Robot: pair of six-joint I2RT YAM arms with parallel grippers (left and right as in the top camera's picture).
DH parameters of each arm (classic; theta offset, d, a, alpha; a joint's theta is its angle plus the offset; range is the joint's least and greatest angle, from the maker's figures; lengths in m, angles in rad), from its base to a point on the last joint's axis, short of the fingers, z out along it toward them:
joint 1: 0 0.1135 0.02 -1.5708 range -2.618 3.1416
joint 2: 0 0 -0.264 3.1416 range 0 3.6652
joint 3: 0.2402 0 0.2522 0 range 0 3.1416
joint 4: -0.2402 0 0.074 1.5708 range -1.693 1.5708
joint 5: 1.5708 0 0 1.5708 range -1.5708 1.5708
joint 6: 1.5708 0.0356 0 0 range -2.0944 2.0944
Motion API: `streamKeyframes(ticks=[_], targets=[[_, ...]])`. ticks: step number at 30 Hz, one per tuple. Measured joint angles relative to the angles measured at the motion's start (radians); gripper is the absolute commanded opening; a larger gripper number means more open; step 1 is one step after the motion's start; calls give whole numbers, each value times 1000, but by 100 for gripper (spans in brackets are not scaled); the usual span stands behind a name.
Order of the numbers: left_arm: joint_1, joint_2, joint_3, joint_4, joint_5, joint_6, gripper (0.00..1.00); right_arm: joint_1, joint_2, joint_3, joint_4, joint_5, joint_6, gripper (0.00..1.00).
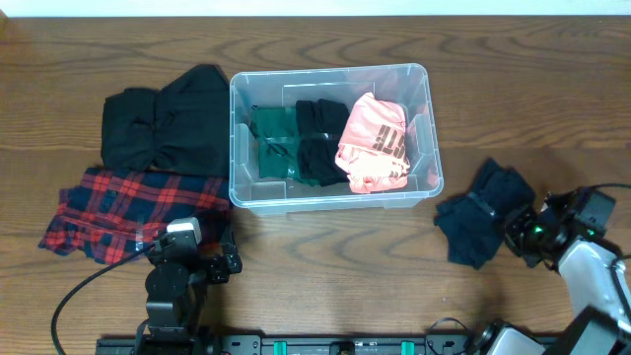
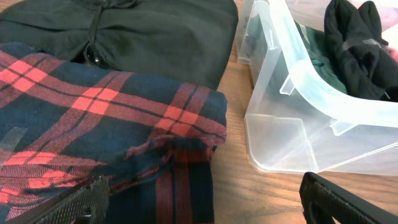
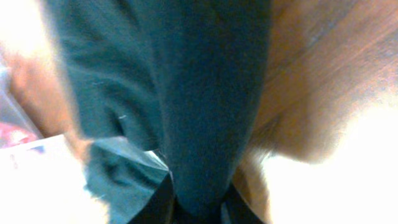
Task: Pack container
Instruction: 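Grasp the remaining black garment with the right gripper, then place the black garment into the bin and press it down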
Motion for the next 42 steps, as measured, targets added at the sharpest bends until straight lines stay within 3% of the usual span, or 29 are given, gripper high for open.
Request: streamKeyframes(ticks=[2, 7, 12, 19, 27, 33, 37, 42], targets=[[0, 0, 0, 0, 0, 0, 98, 3, -49, 58, -79, -6, -7, 1], [0, 0, 0, 0, 0, 0, 98, 51, -192, 299, -246, -10, -24, 1], [0, 0, 0, 0, 0, 0, 98, 220, -263, 509, -247, -37, -37, 1], [0, 0, 0, 0, 0, 0, 98, 582, -188, 540, -3, -87, 42, 1], [0, 1, 0, 0, 0, 0, 98, 964, 168, 541, 469, -96, 241, 1], [0, 1, 0, 0, 0, 0, 98, 1084, 423, 541, 673, -92, 399, 1], [0, 1, 0, 0, 0, 0, 98, 1105, 529, 541, 687, -76, 480, 2], [0, 1, 0, 0, 0, 0, 98, 1110, 589, 541, 660, -50, 491, 50]])
